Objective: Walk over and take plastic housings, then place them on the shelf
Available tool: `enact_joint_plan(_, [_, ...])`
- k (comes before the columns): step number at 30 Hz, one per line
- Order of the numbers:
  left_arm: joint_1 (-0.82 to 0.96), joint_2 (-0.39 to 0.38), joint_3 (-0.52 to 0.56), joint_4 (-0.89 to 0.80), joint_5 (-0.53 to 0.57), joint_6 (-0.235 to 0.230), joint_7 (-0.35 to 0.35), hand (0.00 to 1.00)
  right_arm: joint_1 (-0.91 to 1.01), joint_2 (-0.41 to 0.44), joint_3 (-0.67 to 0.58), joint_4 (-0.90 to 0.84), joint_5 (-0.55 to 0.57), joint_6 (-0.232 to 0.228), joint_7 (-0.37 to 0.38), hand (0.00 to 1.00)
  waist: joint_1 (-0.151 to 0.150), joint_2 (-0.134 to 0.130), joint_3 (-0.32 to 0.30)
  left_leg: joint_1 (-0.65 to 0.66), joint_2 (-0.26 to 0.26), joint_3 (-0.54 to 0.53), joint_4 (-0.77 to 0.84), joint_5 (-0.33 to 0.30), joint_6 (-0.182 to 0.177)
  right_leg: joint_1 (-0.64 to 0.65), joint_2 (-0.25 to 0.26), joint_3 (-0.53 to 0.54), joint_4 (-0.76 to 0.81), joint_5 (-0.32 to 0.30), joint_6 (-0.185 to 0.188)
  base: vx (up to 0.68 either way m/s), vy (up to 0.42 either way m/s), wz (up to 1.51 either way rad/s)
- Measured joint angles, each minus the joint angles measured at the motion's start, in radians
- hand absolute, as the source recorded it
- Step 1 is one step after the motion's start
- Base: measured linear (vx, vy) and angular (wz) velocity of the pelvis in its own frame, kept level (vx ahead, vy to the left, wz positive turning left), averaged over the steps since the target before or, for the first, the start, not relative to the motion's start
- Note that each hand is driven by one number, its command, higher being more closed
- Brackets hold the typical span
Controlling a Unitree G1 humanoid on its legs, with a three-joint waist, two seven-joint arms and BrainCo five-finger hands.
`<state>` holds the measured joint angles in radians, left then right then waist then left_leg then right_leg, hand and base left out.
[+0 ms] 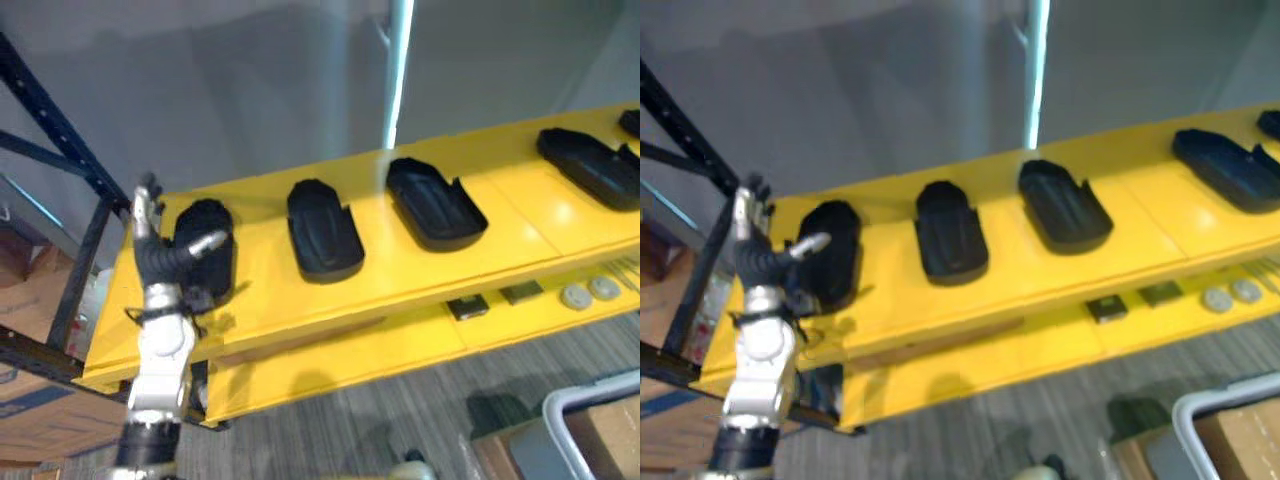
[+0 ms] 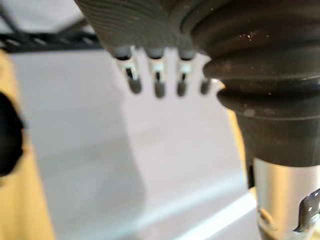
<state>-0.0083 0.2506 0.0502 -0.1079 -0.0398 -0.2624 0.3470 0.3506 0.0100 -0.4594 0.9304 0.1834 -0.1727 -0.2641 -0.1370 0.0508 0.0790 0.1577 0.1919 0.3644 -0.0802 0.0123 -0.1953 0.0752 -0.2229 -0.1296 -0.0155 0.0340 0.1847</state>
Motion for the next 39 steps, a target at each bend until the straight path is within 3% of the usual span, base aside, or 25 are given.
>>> enact_joint_plan(6, [0.156, -0.068, -0.114, 0.075, 0.008, 0.001, 0.007, 0.0, -0.011, 0.003, 0.032, -0.019, 0.012, -0.02, -0.013, 0.0, 0.026, -0.034, -0.022, 0.014, 0.0, -0.032, -0.006, 0.003, 0.003, 0.035, -0.002, -0.038, -0.006, -0.012, -0.018, -0.03, -0.016, 0.13])
enact_joint_plan(11, [0.18, -0.076, -0.2, 0.164, -0.003, 0.005, 0.001, 0.0, -0.026, 0.006, 0.08, -0.018, 0.02, -0.025, -0.017, 0.0, 0.045, -0.047, -0.02, 0.014, 0.0, -0.06, -0.008, 0.011, 0.003, 0.056, -0.003, -0.066, -0.014, -0.012, -0.017, -0.02, -0.011, 0.14])
enact_joint_plan(19, [0.182, -0.082, -0.226, 0.195, -0.036, 0.048, 0.017, 0.0, -0.087, 0.002, 0.139, 0.026, 0.04, -0.029, -0.018, 0.0, 0.051, -0.056, -0.022, -0.002, 0.0, -0.086, -0.008, 0.014, 0.0, 0.068, -0.003, -0.097, -0.03, -0.009, -0.011, 0.0, -0.004, 0.1])
enact_joint_plan(39, [0.123, -0.062, -0.195, 0.202, -0.07, 0.127, 0.074, 0.0, -0.09, 0.001, 0.136, 0.084, 0.039, -0.026, -0.018, 0.0, 0.042, -0.075, -0.019, 0.017, 0.002, -0.053, -0.009, 0.013, 0.0, 0.094, 0.001, -0.092, -0.063, -0.002, -0.005, -0.01, -0.003, -0.02])
